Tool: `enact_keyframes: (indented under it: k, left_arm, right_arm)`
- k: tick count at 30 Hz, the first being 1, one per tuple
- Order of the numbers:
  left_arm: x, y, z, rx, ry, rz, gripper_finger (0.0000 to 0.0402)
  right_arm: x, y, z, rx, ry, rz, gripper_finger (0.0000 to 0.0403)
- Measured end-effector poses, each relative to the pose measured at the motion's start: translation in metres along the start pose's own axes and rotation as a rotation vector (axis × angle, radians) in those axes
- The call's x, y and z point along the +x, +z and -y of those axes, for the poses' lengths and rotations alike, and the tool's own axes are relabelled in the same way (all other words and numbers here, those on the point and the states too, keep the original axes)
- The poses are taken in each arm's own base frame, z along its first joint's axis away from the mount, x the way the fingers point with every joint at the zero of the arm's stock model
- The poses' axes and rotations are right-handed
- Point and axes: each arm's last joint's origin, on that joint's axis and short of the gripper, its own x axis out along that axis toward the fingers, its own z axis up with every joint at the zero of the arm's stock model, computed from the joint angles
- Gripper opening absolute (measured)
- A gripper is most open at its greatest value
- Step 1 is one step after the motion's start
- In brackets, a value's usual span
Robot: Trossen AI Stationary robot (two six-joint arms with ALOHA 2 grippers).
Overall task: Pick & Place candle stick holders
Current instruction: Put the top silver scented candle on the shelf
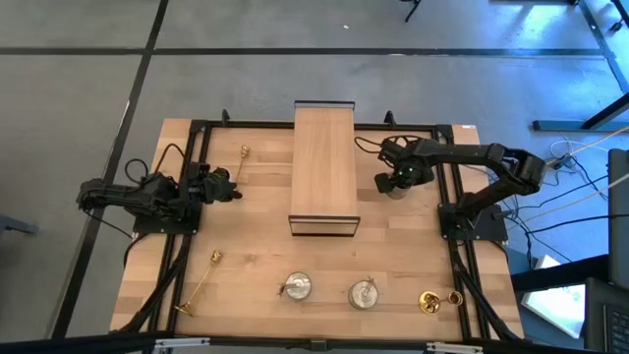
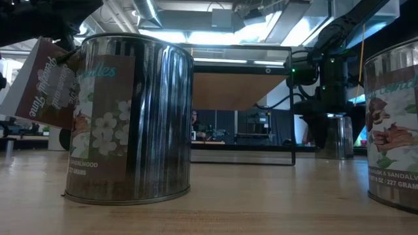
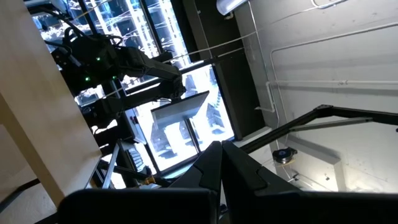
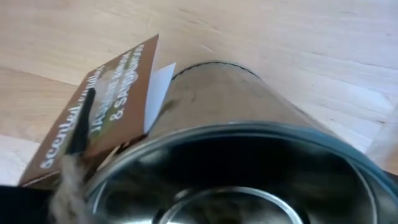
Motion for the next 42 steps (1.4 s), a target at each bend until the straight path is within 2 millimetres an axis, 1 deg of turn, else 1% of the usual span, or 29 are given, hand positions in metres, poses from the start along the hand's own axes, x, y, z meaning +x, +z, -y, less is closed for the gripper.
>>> enact_keyframes:
  k: [5,15,17,20,25,30,32,36,39,42]
  left_arm:
    - [0.000,0.000,0.000,0.000,0.000,0.000,0.0002]
    - [0.000,0.000,0.000,0.007,0.000,0.000,0.0002]
    - [0.000,0.000,0.000,0.010,0.000,0.000,0.0002]
    - [0.000,0.000,0.000,0.010,0.000,0.000,0.0002]
    - [0.000,0.000,0.000,0.017,0.000,0.000,0.0002]
    - [0.000,0.000,0.000,0.018,0.000,-0.001,0.0002]
    - [0.000,0.000,0.000,0.018,-0.001,-0.002,0.0002]
    - [0.000,0.000,0.000,0.018,-0.001,-0.003,0.0002]
    - [0.000,0.000,0.000,0.018,-0.001,-0.003,0.0002]
    - [0.000,0.000,0.000,0.018,-0.001,-0.003,0.0002]
  right_arm:
    - [0.000,-0.001,0.001,0.009,-0.010,-0.011,0.0351]
    - [-0.002,-0.006,0.005,0.012,-0.040,-0.058,0.0350]
    - [-0.007,-0.008,0.006,0.002,-0.048,-0.089,0.0350]
    - [-0.021,-0.007,0.004,-0.029,-0.053,-0.109,0.0350]
    - [-0.055,-0.004,0.000,-0.081,-0.055,-0.115,0.0350]
    - [-0.105,0.000,-0.011,-0.135,-0.024,-0.081,0.0350]
    - [-0.127,0.001,-0.015,-0.159,-0.004,-0.046,0.0350]
    - [-0.165,0.003,-0.022,-0.200,0.069,0.038,0.0350]
    - [-0.187,0.005,-0.027,-0.244,0.102,0.077,0.0350]
    - [-0.203,0.010,-0.035,-0.288,0.117,0.095,0.0350]
